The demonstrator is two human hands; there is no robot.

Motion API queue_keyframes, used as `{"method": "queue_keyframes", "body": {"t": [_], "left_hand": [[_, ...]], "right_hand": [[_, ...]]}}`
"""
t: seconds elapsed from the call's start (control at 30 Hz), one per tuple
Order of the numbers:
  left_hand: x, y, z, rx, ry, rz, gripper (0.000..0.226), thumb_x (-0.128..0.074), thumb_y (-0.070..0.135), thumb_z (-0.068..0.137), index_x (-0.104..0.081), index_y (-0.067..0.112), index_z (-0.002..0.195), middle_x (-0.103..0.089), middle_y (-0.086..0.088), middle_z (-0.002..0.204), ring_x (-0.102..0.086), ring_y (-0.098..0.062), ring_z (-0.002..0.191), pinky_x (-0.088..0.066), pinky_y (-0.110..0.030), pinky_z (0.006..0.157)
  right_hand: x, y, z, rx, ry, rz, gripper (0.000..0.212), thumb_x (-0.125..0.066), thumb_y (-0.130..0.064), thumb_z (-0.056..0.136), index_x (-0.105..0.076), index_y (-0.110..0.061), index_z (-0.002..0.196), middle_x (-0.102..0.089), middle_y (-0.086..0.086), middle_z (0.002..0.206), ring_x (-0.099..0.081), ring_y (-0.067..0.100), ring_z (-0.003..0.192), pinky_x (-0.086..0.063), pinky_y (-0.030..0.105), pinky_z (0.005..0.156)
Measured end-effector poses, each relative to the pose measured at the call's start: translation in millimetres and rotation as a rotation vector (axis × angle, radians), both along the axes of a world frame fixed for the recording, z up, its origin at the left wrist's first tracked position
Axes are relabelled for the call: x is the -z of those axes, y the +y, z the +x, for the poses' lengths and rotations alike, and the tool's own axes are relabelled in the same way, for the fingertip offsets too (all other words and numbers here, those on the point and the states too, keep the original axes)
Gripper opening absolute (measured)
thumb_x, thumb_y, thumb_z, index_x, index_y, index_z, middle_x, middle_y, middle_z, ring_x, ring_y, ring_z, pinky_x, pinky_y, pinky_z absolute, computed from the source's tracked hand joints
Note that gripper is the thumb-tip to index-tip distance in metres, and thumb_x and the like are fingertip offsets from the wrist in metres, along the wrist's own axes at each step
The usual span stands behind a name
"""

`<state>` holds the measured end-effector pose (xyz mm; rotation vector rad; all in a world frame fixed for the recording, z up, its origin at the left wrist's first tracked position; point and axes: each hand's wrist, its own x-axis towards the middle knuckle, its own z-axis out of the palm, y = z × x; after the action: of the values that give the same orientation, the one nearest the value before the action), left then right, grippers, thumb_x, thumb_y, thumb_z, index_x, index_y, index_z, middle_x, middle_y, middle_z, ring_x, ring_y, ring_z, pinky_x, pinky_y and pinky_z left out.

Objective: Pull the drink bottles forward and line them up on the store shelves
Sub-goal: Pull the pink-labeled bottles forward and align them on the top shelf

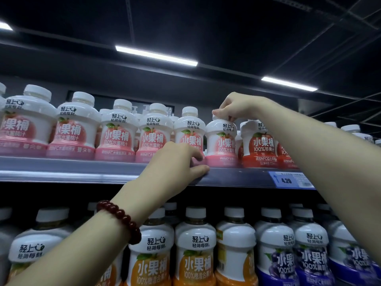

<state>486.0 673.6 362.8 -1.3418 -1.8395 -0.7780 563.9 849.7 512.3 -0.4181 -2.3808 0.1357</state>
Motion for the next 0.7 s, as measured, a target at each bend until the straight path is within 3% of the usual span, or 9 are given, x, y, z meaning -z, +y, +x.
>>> {"method": "queue_keyframes", "body": {"t": [0.23, 0.4, 0.53, 0.7], "left_hand": [[0, -1, 0, 0.005, -0.009, 0.002, 0.034, -0.064, 0.043, 0.084, -0.068, 0.024, 0.113, -0.074, 0.002, 0.098, -0.062, -0.019, 0.102, -0.051, -0.033, 0.09], [-1, -1, 1, -0.006, 0.002, -0.011, 0.035, -0.063, 0.044, 0.084, -0.069, 0.024, 0.112, -0.073, 0.0, 0.099, -0.061, -0.019, 0.102, -0.051, -0.034, 0.088], [-3, -3, 4, -0.007, 0.023, -0.038, 0.032, -0.063, 0.042, 0.085, -0.07, 0.022, 0.109, -0.073, 0.001, 0.099, -0.063, -0.017, 0.099, -0.051, -0.03, 0.087], [-48, -5, 5, 0.02, -0.013, 0.159, 0.025, -0.063, 0.034, 0.087, -0.076, 0.014, 0.094, -0.075, -0.005, 0.088, -0.064, -0.013, 0.072, -0.049, -0.023, 0.07]], "right_hand": [[9, -3, 3, 0.036, 0.036, 0.007, 0.038, -0.056, -0.049, 0.088, -0.073, -0.016, 0.096, -0.072, 0.004, 0.097, -0.067, 0.018, 0.088, -0.053, 0.043, 0.092], [11, -11, 2, 0.032, 0.059, 0.038, 0.042, -0.054, -0.046, 0.092, -0.066, -0.013, 0.116, -0.067, 0.006, 0.108, -0.066, 0.02, 0.09, -0.054, 0.039, 0.088], [13, -11, 5, 0.041, 0.069, 0.068, 0.039, -0.053, -0.043, 0.093, -0.065, -0.015, 0.116, -0.065, 0.005, 0.108, -0.063, 0.02, 0.085, -0.051, 0.035, 0.082], [8, -2, 13, 0.086, 0.092, 0.05, 0.041, -0.05, -0.043, 0.093, -0.063, -0.013, 0.119, -0.069, 0.006, 0.104, -0.067, 0.023, 0.093, -0.053, 0.041, 0.091]]}}
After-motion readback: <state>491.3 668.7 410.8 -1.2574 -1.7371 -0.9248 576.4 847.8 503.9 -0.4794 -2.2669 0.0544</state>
